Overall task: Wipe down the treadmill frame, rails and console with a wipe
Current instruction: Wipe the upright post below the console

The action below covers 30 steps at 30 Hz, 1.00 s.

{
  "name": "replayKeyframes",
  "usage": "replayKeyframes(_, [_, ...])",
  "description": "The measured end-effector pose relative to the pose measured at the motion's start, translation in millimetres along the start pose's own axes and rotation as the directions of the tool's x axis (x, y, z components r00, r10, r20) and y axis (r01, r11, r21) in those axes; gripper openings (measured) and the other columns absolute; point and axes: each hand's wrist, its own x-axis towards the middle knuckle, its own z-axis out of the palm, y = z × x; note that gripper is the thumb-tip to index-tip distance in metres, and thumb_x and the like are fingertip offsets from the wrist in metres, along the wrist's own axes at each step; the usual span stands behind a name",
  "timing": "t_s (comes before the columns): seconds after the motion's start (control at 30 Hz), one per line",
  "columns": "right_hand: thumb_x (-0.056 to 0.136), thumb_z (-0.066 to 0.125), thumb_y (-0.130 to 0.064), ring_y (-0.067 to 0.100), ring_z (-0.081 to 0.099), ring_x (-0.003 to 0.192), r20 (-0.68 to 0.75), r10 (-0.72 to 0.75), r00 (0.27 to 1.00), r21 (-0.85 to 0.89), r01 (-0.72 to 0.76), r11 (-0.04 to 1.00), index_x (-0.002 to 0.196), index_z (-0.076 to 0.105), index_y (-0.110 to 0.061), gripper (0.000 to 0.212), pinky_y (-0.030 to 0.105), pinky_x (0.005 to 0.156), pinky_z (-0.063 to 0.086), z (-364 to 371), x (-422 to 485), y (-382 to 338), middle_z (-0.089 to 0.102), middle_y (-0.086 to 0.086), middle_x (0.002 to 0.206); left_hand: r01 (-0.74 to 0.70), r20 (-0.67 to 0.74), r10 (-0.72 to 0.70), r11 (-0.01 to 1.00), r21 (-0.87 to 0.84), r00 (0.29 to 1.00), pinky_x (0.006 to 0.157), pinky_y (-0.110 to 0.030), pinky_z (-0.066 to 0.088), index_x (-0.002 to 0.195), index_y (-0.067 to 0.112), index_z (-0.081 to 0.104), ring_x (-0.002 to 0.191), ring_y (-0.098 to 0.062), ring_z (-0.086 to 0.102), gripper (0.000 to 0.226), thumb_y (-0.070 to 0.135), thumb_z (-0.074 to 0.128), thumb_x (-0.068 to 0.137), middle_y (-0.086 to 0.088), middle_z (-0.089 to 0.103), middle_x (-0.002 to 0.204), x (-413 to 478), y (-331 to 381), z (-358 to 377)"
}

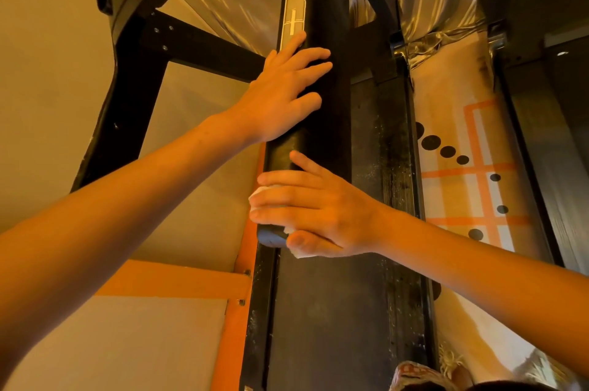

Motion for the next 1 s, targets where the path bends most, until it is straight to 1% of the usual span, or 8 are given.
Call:
replayKeyframes(0.1, [0.110,0.024,-0.038,0.026,0.036,0.149,0.017,-0.037,0.999,-0.040,0.038,0.998,0.142,0.057,-0.009,0.054,0.045,0.126,0.013,2,-3,3,0.055,0.013,0.149,0.004,0.000,-0.004,1.000,-0.006,1.000,0.125,-0.056,0.002,0.152,0.021,0.045,0.156,-0.018,-0.001,0.064,0.040,0.039,0.092,0.008,0.030,0.163,0,1,1])
replayKeyframes(0.27, [0.111,0.030,-0.035,0.023,0.009,0.157,0.017,-0.056,0.998,-0.126,0.058,0.990,0.163,0.009,-0.022,0.057,0.045,0.127,0.012,6,-39,23,0.010,-0.002,0.172,-0.001,-0.008,0.001,1.000,-0.007,1.000,0.125,-0.057,0.004,0.152,0.020,0.046,0.156,-0.018,0.000,0.064,0.040,0.039,0.091,0.007,0.031,0.163,0,2,1])
replayKeyframes(0.33, [0.111,0.027,-0.036,0.025,0.014,0.156,-0.014,-0.055,0.998,-0.100,0.054,0.994,0.159,0.023,-0.017,0.051,0.046,0.127,0.012,7,-28,18,0.026,0.005,0.167,0.002,-0.012,-0.002,1.000,-0.015,1.000,0.125,-0.057,0.004,0.151,0.020,0.046,0.156,-0.018,0.001,0.063,0.039,0.040,0.092,0.007,0.032,0.162,-1,2,1])
replayKeyframes(0.43, [0.110,0.023,-0.037,0.030,0.038,0.148,-0.027,-0.108,0.994,-0.077,0.106,0.991,0.142,0.057,-0.008,0.056,0.046,0.126,0.011,8,-2,4,0.054,0.013,0.149,-0.002,-0.013,0.002,1.000,-0.018,1.000,0.124,-0.059,0.003,0.151,0.020,0.047,0.156,-0.018,0.001,0.062,0.038,0.040,0.092,0.007,0.032,0.162,-1,1,1])
replayKeyframes(0.5, [0.109,0.024,-0.037,0.031,0.046,0.142,-0.018,-0.131,0.991,-0.099,0.128,0.987,0.136,0.064,-0.004,0.058,0.046,0.126,0.012,8,3,0,0.061,0.014,0.142,0.000,-0.009,-0.001,1.000,-0.021,1.000,0.124,-0.059,0.003,0.151,0.020,0.047,0.156,-0.018,0.002,0.062,0.038,0.040,0.092,0.007,0.032,0.162,-1,2,0])
replayKeyframes(0.6, [0.109,0.027,-0.038,0.031,0.038,0.147,-0.010,-0.157,0.988,-0.123,0.154,0.980,0.144,0.051,-0.008,0.052,0.045,0.126,0.016,9,-11,6,0.051,0.015,0.151,0.010,-0.007,-0.010,1.000,-0.018,1.000,0.124,-0.059,0.003,0.151,0.020,0.047,0.156,-0.019,0.002,0.062,0.038,0.040,0.091,0.006,0.033,0.162,0,4,0])
replayKeyframes(0.77, [0.108,0.040,-0.036,0.026,0.010,0.157,-0.072,-0.167,0.983,-0.190,0.150,0.970,0.164,0.006,-0.017,0.068,0.044,0.126,0.016,25,-52,35,0.004,0.002,0.172,-0.012,-0.011,0.012,1.000,0.005,1.000,0.125,-0.053,0.005,0.150,0.017,0.048,0.156,-0.020,0.003,0.061,0.036,0.043,0.093,0.006,0.035,0.160,-2,0,0])
replayKeyframes(1.0, [0.109,0.045,-0.034,0.024,0.004,0.157,-0.139,-0.106,0.985,-0.196,0.078,0.977,0.163,-0.004,-0.017,0.075,0.043,0.127,0.016,43,-85,52,-0.007,0.000,0.172,0.019,0.005,-0.019,1.000,0.008,1.000,0.124,-0.048,0.004,0.150,0.016,0.048,0.156,-0.020,0.003,0.061,0.035,0.044,0.092,0.005,0.036,0.160,-4,7,-1])
